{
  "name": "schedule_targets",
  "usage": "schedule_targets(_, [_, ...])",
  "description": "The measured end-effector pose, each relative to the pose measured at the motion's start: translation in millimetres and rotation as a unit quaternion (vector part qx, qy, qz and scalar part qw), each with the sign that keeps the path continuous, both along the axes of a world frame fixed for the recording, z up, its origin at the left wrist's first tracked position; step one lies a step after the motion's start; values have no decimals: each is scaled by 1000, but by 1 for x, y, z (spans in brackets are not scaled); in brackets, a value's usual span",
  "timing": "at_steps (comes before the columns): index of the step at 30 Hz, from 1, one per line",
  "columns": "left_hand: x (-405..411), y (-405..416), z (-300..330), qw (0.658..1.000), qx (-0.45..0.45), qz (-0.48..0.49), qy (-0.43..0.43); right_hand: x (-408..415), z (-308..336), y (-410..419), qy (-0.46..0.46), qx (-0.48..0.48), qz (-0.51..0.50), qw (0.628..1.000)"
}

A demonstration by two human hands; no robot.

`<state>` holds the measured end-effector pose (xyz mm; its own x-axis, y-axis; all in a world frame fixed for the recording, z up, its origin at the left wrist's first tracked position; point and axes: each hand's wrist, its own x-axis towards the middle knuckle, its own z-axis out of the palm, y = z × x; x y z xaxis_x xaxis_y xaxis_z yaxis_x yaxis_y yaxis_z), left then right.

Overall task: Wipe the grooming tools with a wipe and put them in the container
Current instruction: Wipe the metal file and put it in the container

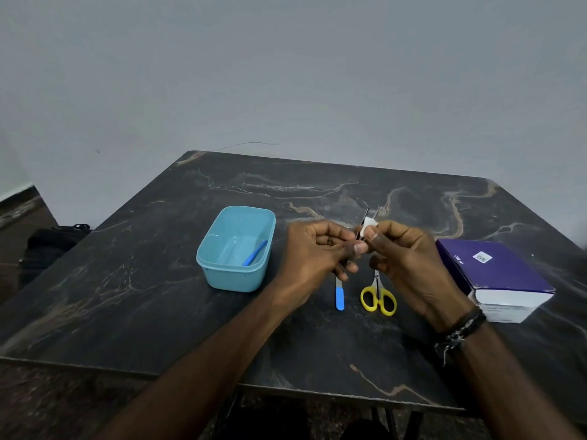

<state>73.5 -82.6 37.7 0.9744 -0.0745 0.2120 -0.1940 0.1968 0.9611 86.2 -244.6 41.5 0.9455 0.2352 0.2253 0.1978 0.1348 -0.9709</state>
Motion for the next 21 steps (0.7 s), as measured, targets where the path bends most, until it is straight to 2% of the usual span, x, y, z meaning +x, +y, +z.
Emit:
schedule_targets(5, [-1, 1, 1, 1000, -3, -14, 5, 0, 1, -1, -6, 2, 6, 1000])
schedule_targets(13, [-2, -1, 0, 999, 23, -49, 6, 3, 6, -8, 32, 101, -59, 993])
schedule_targets(21, [-1, -1, 0, 998, 28, -52, 10, 1, 10, -3, 52, 120, -97, 987])
